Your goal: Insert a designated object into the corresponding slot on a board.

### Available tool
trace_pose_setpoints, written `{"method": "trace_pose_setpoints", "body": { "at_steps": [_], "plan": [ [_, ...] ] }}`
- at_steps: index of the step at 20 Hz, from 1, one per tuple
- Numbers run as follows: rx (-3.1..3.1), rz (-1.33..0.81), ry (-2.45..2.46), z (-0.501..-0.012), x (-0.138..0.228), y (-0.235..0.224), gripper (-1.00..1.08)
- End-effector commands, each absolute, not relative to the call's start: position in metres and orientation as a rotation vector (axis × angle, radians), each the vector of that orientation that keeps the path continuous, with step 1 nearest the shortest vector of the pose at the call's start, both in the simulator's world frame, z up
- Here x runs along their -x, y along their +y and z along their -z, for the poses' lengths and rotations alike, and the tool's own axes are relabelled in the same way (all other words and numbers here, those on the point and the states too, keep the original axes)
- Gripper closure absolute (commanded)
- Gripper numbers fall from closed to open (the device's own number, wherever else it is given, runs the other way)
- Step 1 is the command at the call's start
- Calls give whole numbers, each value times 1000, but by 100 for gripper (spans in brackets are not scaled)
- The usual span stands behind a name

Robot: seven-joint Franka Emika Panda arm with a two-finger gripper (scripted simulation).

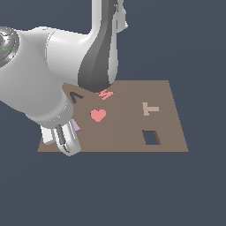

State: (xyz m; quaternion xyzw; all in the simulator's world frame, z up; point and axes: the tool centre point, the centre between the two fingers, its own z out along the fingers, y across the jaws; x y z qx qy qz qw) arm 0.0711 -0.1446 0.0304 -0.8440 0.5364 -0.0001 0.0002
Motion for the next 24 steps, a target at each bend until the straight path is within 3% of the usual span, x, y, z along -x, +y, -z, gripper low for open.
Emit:
{"method": "trace_pose_setpoints", "body": {
  "at_steps": [1, 12, 24],
  "plan": [
    [2651, 0, 1685, -30, -71, -145, 108],
    [2616, 0, 1738, -31, -68, -122, 108],
    [2483, 0, 1924, -34, -63, -38, 108]
  ]
}}
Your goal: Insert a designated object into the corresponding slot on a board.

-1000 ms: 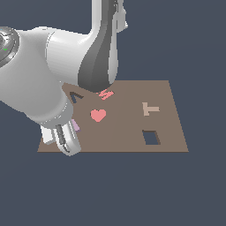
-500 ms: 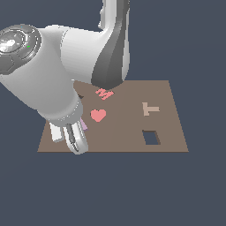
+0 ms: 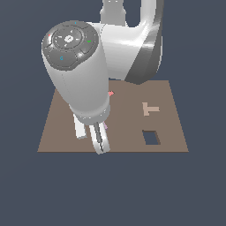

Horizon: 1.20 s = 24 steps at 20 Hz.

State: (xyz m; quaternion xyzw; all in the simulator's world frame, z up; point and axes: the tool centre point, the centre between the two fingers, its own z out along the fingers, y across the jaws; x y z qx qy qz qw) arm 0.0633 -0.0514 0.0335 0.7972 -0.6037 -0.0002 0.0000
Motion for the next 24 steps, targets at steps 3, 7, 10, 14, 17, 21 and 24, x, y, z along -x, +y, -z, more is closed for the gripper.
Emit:
{"method": "trace_pose_setpoints", "body": {
  "at_steps": [3, 7, 10, 14, 17, 21, 24],
  "plan": [
    [-2440, 0, -1980, -35, -65, -12, 108],
    [-2380, 0, -2051, -36, -69, 23, 108],
    [-2335, 0, -2102, -37, -74, 48, 108],
    [-2280, 1, -2162, -38, -81, 78, 108],
    [-2246, 1, -2198, -39, -87, 96, 108],
    [-2210, 1, -2233, -40, -94, 113, 108],
    [-2191, 1, -2252, -40, -98, 122, 108]
  ]
}}
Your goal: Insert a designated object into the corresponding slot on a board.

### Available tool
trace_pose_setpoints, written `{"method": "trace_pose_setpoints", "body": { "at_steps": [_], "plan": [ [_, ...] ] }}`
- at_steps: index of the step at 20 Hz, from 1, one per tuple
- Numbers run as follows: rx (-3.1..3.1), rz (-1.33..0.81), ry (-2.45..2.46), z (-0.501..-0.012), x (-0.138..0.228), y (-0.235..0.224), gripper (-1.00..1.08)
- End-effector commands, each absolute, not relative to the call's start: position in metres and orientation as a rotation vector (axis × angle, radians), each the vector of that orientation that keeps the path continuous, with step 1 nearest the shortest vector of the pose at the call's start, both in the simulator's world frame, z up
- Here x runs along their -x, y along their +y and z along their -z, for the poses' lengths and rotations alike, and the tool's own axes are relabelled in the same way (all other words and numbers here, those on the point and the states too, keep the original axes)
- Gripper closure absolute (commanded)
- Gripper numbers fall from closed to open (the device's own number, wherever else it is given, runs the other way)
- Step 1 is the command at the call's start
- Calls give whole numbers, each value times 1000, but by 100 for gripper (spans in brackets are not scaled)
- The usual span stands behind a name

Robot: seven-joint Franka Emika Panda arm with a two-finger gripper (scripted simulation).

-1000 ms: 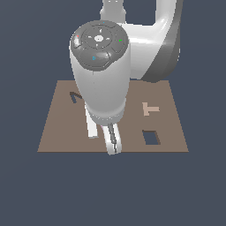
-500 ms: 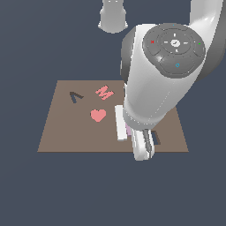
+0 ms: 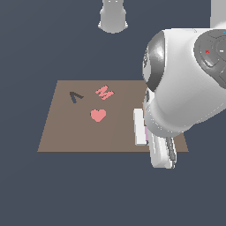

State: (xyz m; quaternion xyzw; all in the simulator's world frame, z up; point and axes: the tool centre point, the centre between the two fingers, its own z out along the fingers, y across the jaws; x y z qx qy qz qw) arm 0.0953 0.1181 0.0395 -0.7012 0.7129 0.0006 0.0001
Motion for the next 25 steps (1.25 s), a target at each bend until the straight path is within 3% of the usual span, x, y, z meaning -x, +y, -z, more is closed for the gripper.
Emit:
{"method": "trace_pose_setpoints", "body": {
  "at_steps": [1, 15, 16, 25],
  "plan": [
    [2186, -1, 2256, -40, -99, 124, 108],
    [2172, -2, 2270, -30, -102, 130, 108],
    [2172, -2, 2270, -30, -102, 130, -92],
    [2172, -2, 2270, -30, -102, 130, -92]
  ]
}}
